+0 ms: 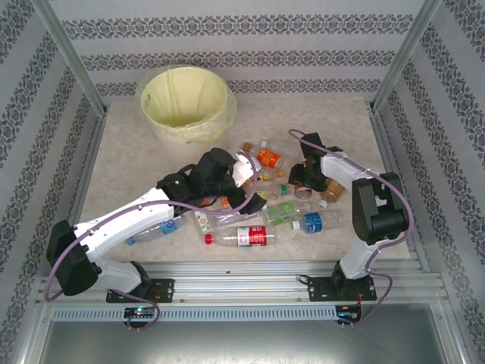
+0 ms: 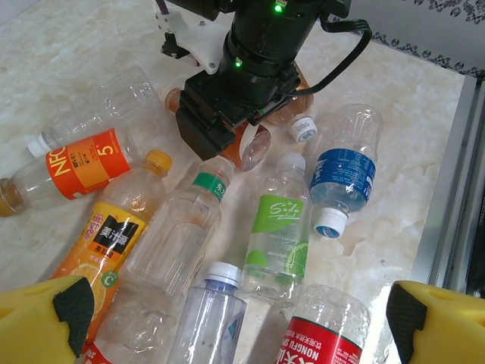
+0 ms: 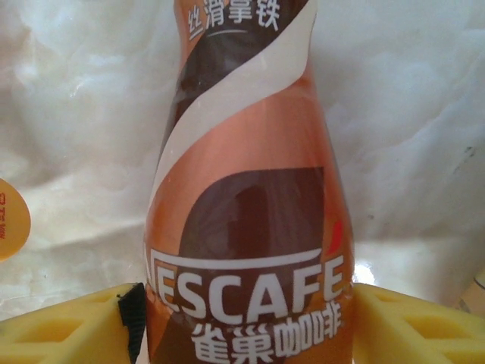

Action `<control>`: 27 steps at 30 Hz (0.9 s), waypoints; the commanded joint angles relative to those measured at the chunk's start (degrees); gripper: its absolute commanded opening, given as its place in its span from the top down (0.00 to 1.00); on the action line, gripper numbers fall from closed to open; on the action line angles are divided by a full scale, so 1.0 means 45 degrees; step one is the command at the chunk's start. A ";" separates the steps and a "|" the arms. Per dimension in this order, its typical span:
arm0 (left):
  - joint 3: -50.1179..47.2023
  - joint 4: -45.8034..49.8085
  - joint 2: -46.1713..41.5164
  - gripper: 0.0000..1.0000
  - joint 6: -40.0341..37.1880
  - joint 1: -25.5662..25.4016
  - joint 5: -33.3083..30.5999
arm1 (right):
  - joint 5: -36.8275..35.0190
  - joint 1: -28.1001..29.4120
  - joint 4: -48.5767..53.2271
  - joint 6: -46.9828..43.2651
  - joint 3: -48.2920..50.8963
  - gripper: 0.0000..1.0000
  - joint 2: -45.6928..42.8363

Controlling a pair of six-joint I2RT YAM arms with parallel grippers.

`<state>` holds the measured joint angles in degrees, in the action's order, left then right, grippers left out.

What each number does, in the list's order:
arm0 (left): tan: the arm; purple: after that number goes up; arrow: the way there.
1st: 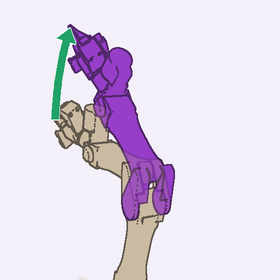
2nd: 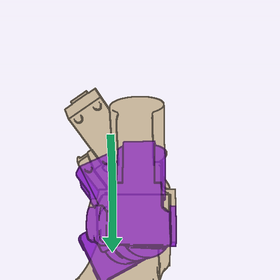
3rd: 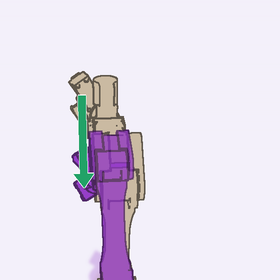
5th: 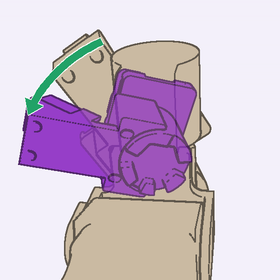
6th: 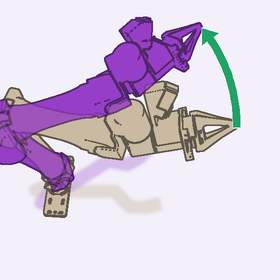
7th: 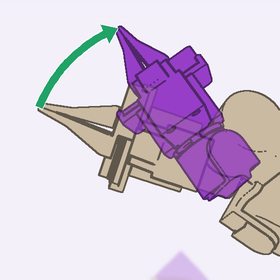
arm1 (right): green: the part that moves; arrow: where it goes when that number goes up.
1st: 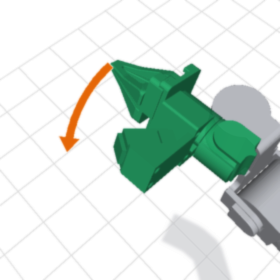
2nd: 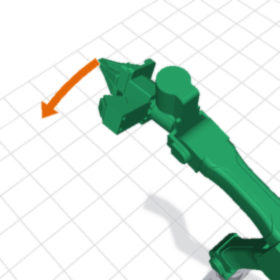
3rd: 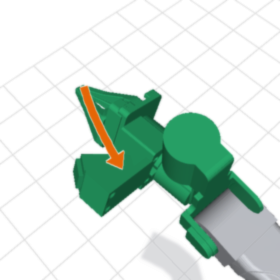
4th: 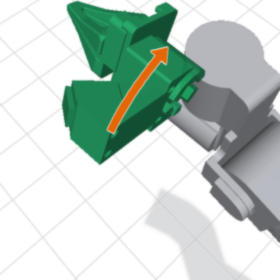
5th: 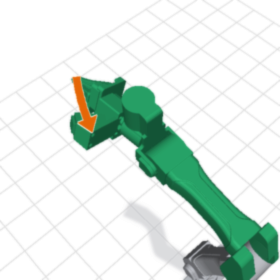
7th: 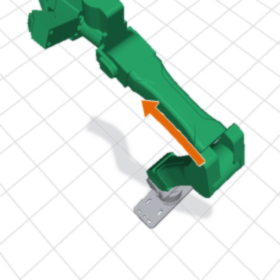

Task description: Put the plastic bottles in the bin

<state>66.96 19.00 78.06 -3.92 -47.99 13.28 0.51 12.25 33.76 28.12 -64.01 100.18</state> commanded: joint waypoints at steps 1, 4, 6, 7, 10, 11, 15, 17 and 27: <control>0.0159 0.0171 0.0036 0.00 -0.0098 -0.0176 0.0009 | -0.0197 0.0030 -0.0230 -0.0051 -0.0155 0.34 0.0078; 0.0186 0.0191 0.0108 0.00 0.0032 -0.0176 0.0079 | -0.0295 0.0012 -0.0373 -0.0110 0.0052 0.39 -0.0380; 0.0246 0.0231 0.0135 0.00 0.0131 -0.0175 0.0118 | -0.0340 -0.0007 -0.0390 -0.0152 0.0171 0.41 -0.0837; 0.0269 0.0249 0.0168 0.00 0.0229 -0.0176 0.0147 | -0.0367 -0.0019 -0.0458 -0.0199 0.0281 0.42 -0.1143; 0.0469 0.0387 0.0261 0.00 0.0541 -0.0174 0.0269 | -0.0388 -0.0012 -0.0403 -0.0253 0.0484 0.42 -0.2135; 0.0645 0.0585 0.0307 0.00 0.0683 -0.0176 0.0312 | -0.0332 -0.0008 -0.0345 -0.0257 0.0547 0.42 -0.2505; 0.1504 0.1094 0.0489 0.00 0.2268 -0.0176 0.0271 | 0.0169 0.0029 -0.0244 -0.0245 0.0954 0.42 -0.4102; 0.1733 0.1303 0.0546 0.00 0.3231 -0.0176 0.0225 | 0.0835 0.0043 -0.0402 -0.0139 0.1333 0.42 -0.5076; 0.2091 0.1117 0.0485 0.00 0.8560 0.0056 -0.0073 | 0.4886 0.0452 -0.1552 0.0294 0.2733 0.42 -0.9071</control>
<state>75.05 24.67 80.25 23.90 -47.99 10.81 14.87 13.23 29.28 28.62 -53.69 63.16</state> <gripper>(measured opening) 0.998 0.579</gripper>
